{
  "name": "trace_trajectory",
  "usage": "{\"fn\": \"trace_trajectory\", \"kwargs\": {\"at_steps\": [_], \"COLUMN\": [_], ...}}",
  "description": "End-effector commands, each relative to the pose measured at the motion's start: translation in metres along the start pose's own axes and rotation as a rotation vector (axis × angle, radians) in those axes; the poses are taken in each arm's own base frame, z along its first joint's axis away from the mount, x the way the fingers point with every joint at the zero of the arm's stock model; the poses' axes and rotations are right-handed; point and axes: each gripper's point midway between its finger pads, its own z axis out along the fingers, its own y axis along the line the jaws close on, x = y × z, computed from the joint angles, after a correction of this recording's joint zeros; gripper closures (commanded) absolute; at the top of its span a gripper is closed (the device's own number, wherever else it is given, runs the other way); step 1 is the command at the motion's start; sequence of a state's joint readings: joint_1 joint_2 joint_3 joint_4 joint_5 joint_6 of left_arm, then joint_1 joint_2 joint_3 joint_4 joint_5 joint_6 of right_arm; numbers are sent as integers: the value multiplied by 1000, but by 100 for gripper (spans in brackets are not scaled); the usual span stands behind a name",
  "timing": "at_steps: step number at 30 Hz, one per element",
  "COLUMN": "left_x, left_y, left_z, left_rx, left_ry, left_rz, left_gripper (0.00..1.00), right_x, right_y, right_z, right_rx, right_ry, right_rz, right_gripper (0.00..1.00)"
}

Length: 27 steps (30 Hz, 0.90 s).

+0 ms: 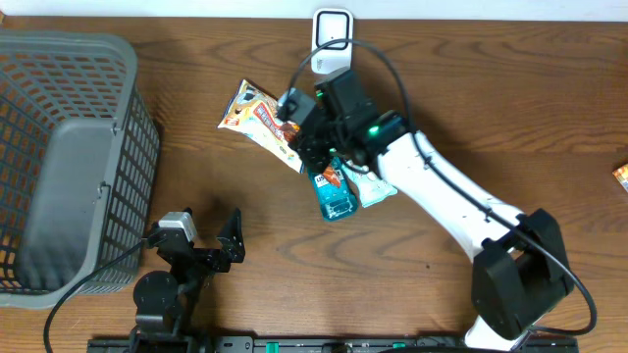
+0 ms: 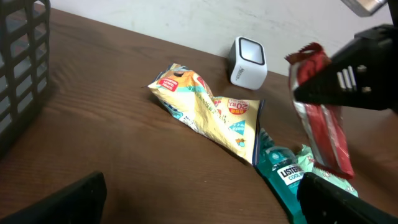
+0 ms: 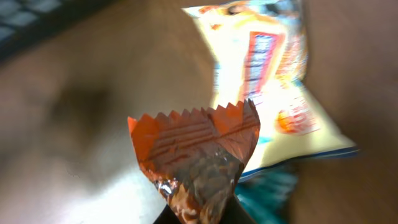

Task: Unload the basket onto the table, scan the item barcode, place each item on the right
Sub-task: 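Carry the candy bar to the white scanner and hold it there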

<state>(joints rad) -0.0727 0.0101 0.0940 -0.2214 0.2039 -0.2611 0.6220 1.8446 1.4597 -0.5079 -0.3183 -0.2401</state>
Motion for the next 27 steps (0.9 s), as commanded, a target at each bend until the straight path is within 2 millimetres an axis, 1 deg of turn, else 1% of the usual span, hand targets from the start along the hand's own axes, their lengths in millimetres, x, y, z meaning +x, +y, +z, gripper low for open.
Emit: {"fn": "trace_trajectory", "kwargs": {"at_steps": [1,5,9,11,14,17,21,25,27], "left_x": [12,12,12,12,12,12,12,12,12], "left_y": [4,4,4,4,4,4,4,4,4], "left_z": [2,2,2,2,2,2,2,2,2], "left_rx": [-10,-10,-10,-10,-10,-10,-10,-10,-10], "left_ry": [33,33,33,33,33,33,33,33,33], "left_rz": [-1,-1,-1,-1,-1,-1,-1,-1,-1], "left_gripper": [2,2,2,2,2,2,2,2,2], "right_x": [-9,-18,-30,-39,-54,-70,-95,-119,-128], "right_y": [-62,-88,-115,-127,-152,-178,-208,-230,-242], "right_z": [-7,3,17,25,36,42,43,41,42], "right_rx": [375,457,528,549,614,688,774,844,882], "right_ry": [4,-34,-31,-32,-29,-31,-50,-103,-137], "right_rz": [-5,-30,-77,-97,-134,-175,-239,-295,-319], "right_gripper": [99,99,99,99,99,99,99,99,99]}}
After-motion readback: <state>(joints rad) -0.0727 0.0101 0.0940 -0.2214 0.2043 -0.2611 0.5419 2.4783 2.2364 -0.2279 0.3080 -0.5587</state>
